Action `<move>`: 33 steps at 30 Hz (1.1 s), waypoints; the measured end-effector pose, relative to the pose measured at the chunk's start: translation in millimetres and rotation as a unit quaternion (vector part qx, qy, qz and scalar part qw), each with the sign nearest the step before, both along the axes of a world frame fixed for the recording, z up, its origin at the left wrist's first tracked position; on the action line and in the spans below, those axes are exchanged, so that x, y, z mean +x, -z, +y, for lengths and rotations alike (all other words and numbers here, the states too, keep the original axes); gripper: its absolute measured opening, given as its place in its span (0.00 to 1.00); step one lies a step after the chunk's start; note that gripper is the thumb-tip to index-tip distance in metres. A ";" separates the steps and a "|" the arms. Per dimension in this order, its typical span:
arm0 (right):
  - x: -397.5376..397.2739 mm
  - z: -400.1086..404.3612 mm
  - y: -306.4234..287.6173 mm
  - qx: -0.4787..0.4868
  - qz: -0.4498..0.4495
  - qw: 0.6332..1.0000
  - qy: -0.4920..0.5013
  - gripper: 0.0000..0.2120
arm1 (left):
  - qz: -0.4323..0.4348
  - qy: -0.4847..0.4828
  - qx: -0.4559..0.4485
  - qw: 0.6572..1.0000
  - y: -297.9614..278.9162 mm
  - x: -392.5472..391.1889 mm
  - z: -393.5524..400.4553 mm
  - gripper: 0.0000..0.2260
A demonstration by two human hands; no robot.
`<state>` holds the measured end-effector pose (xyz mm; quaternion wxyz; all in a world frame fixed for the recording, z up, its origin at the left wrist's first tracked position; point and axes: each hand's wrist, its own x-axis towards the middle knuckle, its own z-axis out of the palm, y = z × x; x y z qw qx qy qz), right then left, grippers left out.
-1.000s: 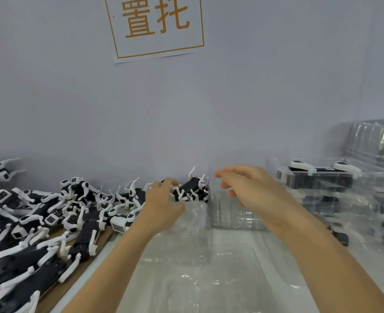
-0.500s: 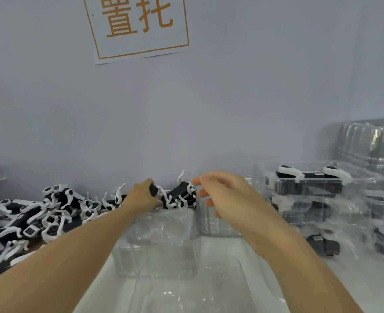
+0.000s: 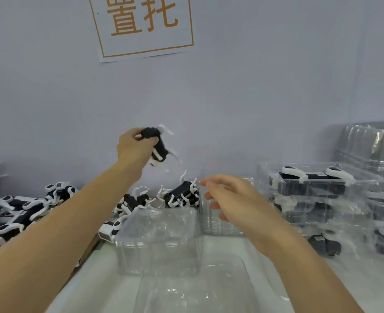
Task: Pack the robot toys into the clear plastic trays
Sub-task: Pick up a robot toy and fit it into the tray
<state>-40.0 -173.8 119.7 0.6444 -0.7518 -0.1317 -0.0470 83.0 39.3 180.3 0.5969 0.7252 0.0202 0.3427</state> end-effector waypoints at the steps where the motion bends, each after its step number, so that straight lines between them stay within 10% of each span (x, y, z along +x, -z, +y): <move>1: -1.1 -0.4 -0.5 0.005 -0.004 1.000 0.005 0.08 | -0.015 0.018 -0.006 1.000 -6.0 -14.7 -6.7 0.12; 7: -11.6 -1.8 -5.8 -0.035 -0.173 0.984 -0.016 0.41 | -0.106 0.049 0.282 0.952 -1.5 -120.6 -35.1 0.12; 12: -15.4 8.6 -6.5 -0.120 -0.277 0.953 0.001 0.26 | -0.098 0.123 0.347 0.925 26.8 -163.0 -46.9 0.14; 18: -15.0 13.2 -3.3 -0.099 -0.276 0.956 0.026 0.11 | -0.053 0.151 0.295 0.942 35.3 -163.0 -42.8 0.15; 24: -14.9 11.9 -8.5 0.184 -0.086 0.979 -0.020 0.10 | -0.022 0.118 0.290 0.950 38.6 -157.1 -14.4 0.22; 27: -16.3 12.2 -12.6 0.276 -0.038 0.959 -0.061 0.12 | 0.065 0.230 0.139 0.961 43.9 -155.8 -5.5 0.22; 33: -18.8 9.2 -12.8 0.180 -0.064 0.970 -0.148 0.24 | 0.000 0.281 -0.031 0.959 51.9 -146.7 -8.5 0.13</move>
